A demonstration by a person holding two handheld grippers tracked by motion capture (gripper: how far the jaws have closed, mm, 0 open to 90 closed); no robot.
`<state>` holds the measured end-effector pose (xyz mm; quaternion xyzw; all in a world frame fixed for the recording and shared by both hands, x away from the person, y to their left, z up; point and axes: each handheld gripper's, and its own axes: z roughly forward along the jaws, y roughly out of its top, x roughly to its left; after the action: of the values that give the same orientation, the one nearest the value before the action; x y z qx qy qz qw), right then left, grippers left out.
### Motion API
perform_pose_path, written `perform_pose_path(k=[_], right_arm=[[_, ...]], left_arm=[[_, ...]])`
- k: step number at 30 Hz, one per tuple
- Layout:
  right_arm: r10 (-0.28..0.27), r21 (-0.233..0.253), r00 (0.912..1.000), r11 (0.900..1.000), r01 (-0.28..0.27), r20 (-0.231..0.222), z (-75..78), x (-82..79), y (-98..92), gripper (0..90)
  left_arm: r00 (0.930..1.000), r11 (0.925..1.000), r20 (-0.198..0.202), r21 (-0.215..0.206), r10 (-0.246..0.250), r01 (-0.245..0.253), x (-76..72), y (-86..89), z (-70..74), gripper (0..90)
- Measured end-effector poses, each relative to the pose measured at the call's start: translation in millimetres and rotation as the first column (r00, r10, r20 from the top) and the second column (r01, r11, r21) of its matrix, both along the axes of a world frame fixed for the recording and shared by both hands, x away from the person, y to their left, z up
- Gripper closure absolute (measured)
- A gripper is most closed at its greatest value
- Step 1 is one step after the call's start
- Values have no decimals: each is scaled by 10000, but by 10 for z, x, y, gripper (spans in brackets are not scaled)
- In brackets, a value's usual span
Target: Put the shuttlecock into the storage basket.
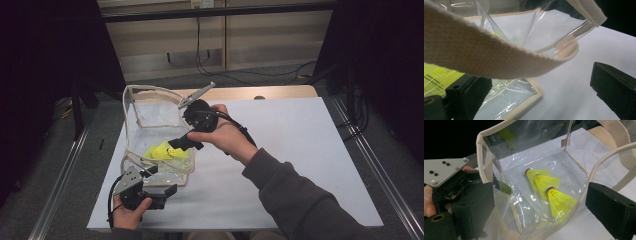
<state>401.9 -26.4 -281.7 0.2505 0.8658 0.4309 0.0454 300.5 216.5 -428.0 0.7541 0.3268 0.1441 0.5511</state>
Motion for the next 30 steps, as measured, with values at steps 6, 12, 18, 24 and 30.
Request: perform_pose_path(k=[6, 12, 18, 24, 30], right_arm=[[6, 130, 10000, 9999, -7, 93, -8, -64, -134, 80], [82, 139, 9999, 9999, -84, 134, -57, -122, -257, 76], [-36, 222, 9999, 9997, 33, 131, -110, -169, -395, 79], [-66, 398, 9999, 9992, 59, 157, -158, -217, -529, 81], [-200, 454, 9996, 9988, 192, 174, -215, -249, -673, 82]], left_arm=[[10000, 10000, -10, 28, -52, 52, 0, -6, -1, 37], [10000, 10000, -3, 57, 18, -18, -5, -4, 2, 37], [10000, 10000, -5, 95, 12, -12, -3, -8, 1, 37], [10000, 10000, -12, 96, 15, -15, -2, -11, 0, 36], [10000, 9999, 0, 116, 17, -17, -2, -14, -1, 36]])
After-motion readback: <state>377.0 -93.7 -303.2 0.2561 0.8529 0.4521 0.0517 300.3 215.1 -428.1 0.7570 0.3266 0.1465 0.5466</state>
